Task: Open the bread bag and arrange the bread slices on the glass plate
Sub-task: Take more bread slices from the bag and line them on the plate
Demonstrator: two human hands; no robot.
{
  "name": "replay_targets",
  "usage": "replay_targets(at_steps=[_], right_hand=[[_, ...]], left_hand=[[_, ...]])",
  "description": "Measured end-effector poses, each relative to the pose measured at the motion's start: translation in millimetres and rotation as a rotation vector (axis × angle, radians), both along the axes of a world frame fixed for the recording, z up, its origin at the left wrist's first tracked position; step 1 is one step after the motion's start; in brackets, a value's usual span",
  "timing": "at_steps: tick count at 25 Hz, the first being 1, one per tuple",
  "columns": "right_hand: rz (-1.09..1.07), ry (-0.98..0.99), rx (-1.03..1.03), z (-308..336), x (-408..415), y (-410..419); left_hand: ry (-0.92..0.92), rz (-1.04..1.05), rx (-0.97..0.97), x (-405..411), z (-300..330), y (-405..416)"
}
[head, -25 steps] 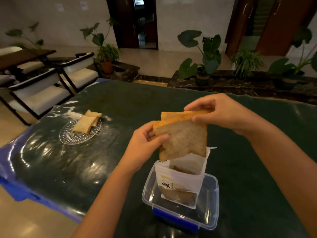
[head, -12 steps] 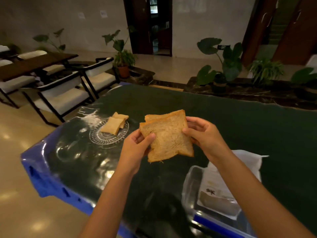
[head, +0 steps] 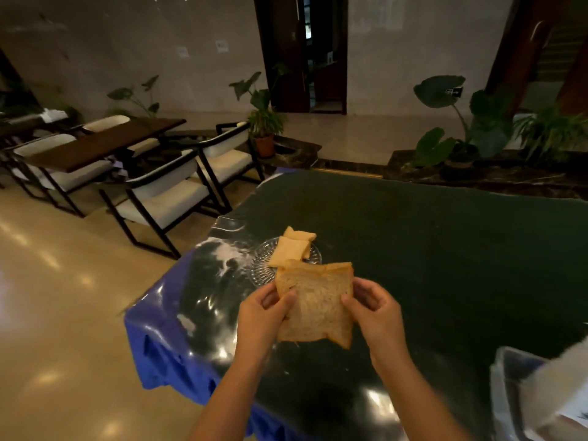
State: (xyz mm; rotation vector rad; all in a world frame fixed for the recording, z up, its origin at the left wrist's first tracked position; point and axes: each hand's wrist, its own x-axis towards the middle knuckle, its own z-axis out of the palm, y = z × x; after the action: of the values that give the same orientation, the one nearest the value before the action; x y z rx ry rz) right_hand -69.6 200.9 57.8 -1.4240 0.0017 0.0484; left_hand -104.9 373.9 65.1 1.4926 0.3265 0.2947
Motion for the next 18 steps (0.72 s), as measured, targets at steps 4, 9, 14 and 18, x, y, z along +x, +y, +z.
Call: replay_targets(at_steps=[4, 9, 14, 18], right_hand=[[-0.050, 0.045, 0.004, -17.5, 32.6, 45.8], [-0.145, 0.155, 0.059, -53.9, 97.5, 93.5], [-0.178, 0.288, 0.068, -81.9, 145.1, 138.9], [-0.268, 0.335, 0.034, -102.2, 173.2, 166.5]], left_hand=[[0.015, 0.101, 0.080, 36.0, -15.2, 33.2], [0.078, 0.092, 0.172, 98.1, -36.2, 66.9], [0.214, 0.087, 0.196, 151.3, -62.8, 109.7], [0.291, -0.001, 0.202, 187.6, -90.5, 140.3]])
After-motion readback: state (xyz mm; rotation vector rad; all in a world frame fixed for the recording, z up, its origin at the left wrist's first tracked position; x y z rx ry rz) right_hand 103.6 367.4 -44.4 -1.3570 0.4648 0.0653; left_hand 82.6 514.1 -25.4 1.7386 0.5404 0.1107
